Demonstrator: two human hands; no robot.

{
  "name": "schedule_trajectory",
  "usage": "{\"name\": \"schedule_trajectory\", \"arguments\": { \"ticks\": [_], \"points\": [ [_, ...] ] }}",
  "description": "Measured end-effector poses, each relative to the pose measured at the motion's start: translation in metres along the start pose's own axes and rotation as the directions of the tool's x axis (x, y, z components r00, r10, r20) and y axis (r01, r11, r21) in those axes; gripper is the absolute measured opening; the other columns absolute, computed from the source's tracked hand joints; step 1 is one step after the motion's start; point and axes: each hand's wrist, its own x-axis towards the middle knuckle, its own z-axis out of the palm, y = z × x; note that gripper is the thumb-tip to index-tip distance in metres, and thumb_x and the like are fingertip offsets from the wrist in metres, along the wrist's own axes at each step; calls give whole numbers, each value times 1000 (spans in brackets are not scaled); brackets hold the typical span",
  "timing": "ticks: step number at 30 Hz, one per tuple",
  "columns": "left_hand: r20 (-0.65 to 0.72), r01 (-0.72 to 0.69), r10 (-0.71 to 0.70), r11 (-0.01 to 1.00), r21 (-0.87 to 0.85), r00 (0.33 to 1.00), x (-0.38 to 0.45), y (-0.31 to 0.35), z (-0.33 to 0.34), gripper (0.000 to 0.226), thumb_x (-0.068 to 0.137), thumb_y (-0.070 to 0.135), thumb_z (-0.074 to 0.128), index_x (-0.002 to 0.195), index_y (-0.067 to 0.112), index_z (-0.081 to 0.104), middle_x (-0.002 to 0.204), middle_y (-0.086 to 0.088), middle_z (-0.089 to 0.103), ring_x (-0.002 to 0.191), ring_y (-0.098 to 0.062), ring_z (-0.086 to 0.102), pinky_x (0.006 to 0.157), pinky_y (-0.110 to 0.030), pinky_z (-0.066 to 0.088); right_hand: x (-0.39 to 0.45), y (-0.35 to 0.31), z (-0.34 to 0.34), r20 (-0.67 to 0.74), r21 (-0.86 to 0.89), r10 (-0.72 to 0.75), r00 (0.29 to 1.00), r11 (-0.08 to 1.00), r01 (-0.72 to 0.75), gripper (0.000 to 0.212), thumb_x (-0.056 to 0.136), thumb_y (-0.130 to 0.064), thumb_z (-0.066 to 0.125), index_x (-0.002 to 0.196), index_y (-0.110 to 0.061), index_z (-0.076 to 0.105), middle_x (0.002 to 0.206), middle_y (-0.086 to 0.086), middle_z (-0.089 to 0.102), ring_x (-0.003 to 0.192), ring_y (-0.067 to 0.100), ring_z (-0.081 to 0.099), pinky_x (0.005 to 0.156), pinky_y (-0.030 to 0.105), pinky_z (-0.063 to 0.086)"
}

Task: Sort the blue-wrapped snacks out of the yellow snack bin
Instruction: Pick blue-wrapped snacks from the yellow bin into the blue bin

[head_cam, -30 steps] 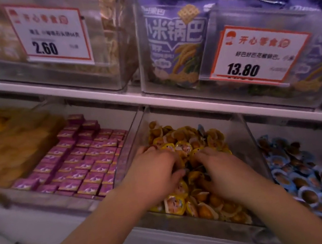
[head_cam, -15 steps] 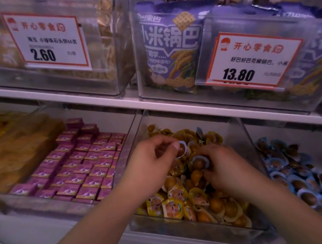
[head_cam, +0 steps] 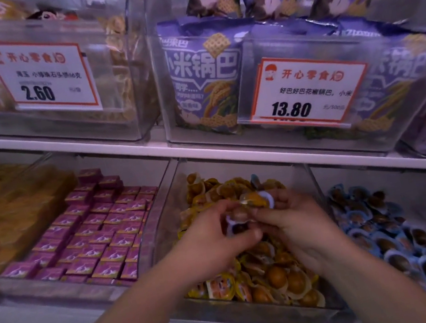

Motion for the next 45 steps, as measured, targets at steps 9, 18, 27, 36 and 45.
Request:
{"name": "schedule_trajectory", "arguments": {
  "ticks": [9, 18, 27, 36, 45],
  "points": [
    [-248, 111, -180, 957, -269, 952, 11, 0, -13, 15, 92, 7, 60, 100, 17, 68, 82, -10, 68, 53, -13, 59, 41, -24, 38, -2, -21, -21, 128, -923, -350, 928, 301, 241, 23, 81, -42, 75, 78, -25, 60, 75, -8, 63, 73, 11, 60, 56, 20, 39],
    [-159, 128, -234, 859, -495, 959, 4, 6, -22, 22, 94, 25, 58, 109, 9, 64, 87, -9, 67, 59, -21, 58, 42, -25, 34, -9, -32, -23, 271, -938, -319, 908, 124, 323, 14, 93, -35, 58, 100, -23, 59, 83, -5, 60, 70, 13, 56, 53, 16, 37],
    [-209, -75, 77, 997, 18, 975, -5, 0, -19, 39, 91, 1, 63, 110, 35, 62, 98, 0, 69, 81, -18, 72, 61, -24, 50, -4, 12, -10, 446, -895, -2, 895, 0, 446, 36, 81, -44, 68, 112, -27, 61, 109, -2, 54, 105, 21, 55, 83, 35, 48],
    [-301, -231, 250, 968, 99, 920, -5, 6, 1, 35, 91, 2, 63, 113, 30, 62, 99, 14, 70, 94, 1, 65, 80, -14, 49, -13, -18, -6, 36, -300, 5, 999, 954, 6, 34, 77, -42, 76, 100, -19, 71, 96, 7, 74, 78, 20, 73, 58, 25, 51],
    [-238, -293, 351, 923, 249, 906, -9, 5, 40, 47, 92, 42, 52, 137, 52, 38, 129, 27, 56, 119, 6, 54, 96, -20, 47, -34, -24, 2, 254, 368, 197, 947, 886, -283, 32, 88, -36, 61, 106, -13, 76, 102, 11, 73, 82, 24, 68, 66, 33, 45]
  ]
}}
